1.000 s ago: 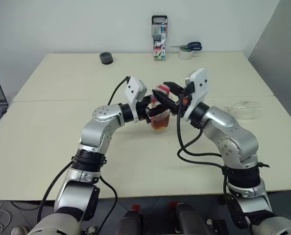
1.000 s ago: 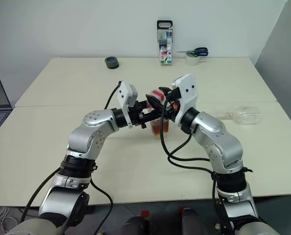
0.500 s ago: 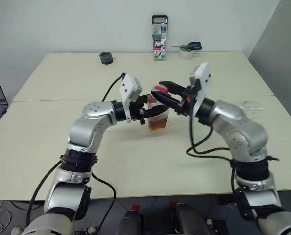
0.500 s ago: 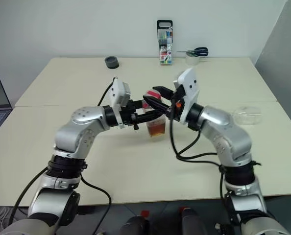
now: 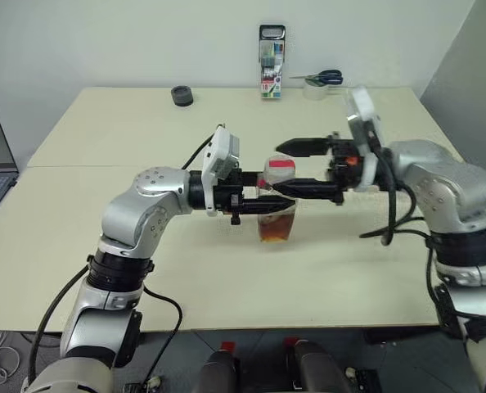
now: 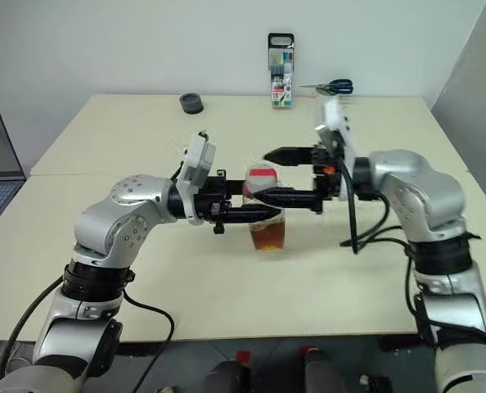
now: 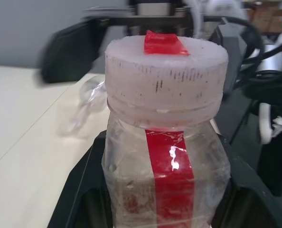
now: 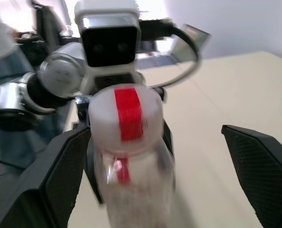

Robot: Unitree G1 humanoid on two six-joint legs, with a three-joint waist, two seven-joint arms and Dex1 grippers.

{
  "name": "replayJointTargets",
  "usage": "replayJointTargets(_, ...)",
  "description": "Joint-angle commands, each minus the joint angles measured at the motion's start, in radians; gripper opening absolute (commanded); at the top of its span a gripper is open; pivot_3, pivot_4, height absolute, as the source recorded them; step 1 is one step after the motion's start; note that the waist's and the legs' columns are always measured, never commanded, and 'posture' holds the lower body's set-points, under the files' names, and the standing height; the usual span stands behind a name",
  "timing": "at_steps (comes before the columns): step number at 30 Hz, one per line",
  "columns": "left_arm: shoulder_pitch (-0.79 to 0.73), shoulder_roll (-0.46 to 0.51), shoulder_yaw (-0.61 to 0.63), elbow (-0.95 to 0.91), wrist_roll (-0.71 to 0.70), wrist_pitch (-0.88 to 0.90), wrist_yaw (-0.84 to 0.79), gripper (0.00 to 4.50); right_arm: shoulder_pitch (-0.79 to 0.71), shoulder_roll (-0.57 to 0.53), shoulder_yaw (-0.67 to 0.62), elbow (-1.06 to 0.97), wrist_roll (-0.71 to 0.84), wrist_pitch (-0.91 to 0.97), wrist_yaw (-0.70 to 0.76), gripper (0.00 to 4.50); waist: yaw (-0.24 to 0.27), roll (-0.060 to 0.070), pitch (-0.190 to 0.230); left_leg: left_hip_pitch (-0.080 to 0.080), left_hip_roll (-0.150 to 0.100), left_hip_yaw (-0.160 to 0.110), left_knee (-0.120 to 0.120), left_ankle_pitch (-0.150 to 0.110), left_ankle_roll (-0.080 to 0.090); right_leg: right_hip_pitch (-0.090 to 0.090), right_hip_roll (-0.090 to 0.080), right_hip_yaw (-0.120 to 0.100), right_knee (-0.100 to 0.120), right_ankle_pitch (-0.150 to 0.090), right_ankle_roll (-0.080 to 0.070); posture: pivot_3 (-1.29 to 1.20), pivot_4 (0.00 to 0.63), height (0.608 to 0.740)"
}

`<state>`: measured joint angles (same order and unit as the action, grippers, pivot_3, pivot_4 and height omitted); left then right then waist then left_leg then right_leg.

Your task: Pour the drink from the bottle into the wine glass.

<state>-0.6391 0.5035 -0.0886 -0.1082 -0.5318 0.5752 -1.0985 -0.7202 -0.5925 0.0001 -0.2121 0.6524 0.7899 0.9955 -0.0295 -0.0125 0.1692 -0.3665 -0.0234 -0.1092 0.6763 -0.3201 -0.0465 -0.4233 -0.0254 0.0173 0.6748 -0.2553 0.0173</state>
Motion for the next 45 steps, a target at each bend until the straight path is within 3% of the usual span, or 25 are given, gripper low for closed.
replayJointTargets(1, 0.021, -0.007, 0.034, -0.044, 0.008, -0.04, 0.048, 1.98, 0.057, 0.049, -0.073, -0.21, 0.053, 0.062, -0.197, 4.48, -0.004, 0.0, 0.0, 0.0, 0.0, 0.0, 0.0, 0.0, 0.0, -0.001, 0.0, 0.0, 0.001, 0.0, 0.0, 0.0, 0.15, 0.74)
replayJointTargets(6, 0.016, -0.052, 0.045, -0.025, 0.012, -0.044, 0.13, 1.98, 0.139, 0.171, -0.047, -0.378, 0.02, 0.089, -0.441, 4.48, 0.001, 0.0, 0.0, 0.001, 0.0, -0.001, 0.001, 0.0, 0.0, 0.0, 0.0, 0.0, 0.004, 0.0, 0.0, 0.0, 0.15, 0.74)
replayJointTargets(11, -0.008, -0.087, 0.019, -0.012, 0.032, -0.066, 0.15, 1.98, 0.158, 0.273, 0.011, -0.406, -0.057, 0.064, -0.611, 4.48, 0.0, 0.0, 0.0, 0.001, 0.0, 0.0, 0.001, 0.0, -0.001, 0.001, 0.001, 0.0, 0.004, 0.0, 0.0, 0.0, 0.15, 0.74)
replayJointTargets(19, -0.034, -0.088, 0.012, -0.011, 0.031, -0.062, 0.127, 1.98, 0.16, 0.303, 0.042, -0.336, -0.138, -0.018, -0.645, 4.48, -0.001, 0.0, 0.0, 0.002, 0.0, 0.0, 0.001, 0.0, -0.001, 0.001, 0.002, 0.0, 0.003, 0.0, 0.0, 0.0, 0.15, 0.74)
replayJointTargets(30, -0.009, -0.069, 0.013, -0.017, 0.04, -0.071, 0.115, 1.98, 0.144, 0.328, -0.004, -0.388, -0.028, 0.03, -0.648, 4.48, -0.002, 0.0, 0.0, 0.002, 0.0, 0.0, 0.001, 0.0, 0.0, 0.001, 0.002, 0.0, 0.003, 0.0, 0.0, 0.0, 0.15, 0.74)
replayJointTargets(33, -0.005, -0.067, 0.013, -0.02, 0.042, -0.073, 0.116, 1.98, 0.146, 0.325, 0.004, -0.391, -0.014, 0.036, -0.649, 3.89, -0.002, 0.0, 0.0, 0.002, 0.0, 0.0, 0.001, 0.0, 0.0, 0.001, 0.002, 0.0, 0.003, 0.0, 0.0, 0.0, 0.15, 0.74)
replayJointTargets(39, -0.002, -0.064, 0.014, -0.026, 0.043, -0.078, 0.116, 1.98, 0.164, 0.301, 0.034, -0.39, -0.025, 0.025, -0.624, 1.77, -0.002, 0.0, 0.0, 0.002, 0.0, 0.0, 0.001, 0.0, 0.0, 0.001, 0.002, 0.0, 0.003, 0.0, 0.0, 0.0, 0.15, 0.74)
replayJointTargets(45, 0.004, -0.065, 0.01, -0.037, 0.042, -0.079, 0.12, 1.98, 0.165, 0.269, 0.067, -0.371, -0.056, -0.01, -0.583, 1.73, -0.002, 0.0, 0.0, 0.002, 0.0, 0.0, 0.001, 0.0, 0.0, 0.001, 0.002, 0.0, 0.003, 0.0, 0.0, 0.0, 0.15, 0.74)
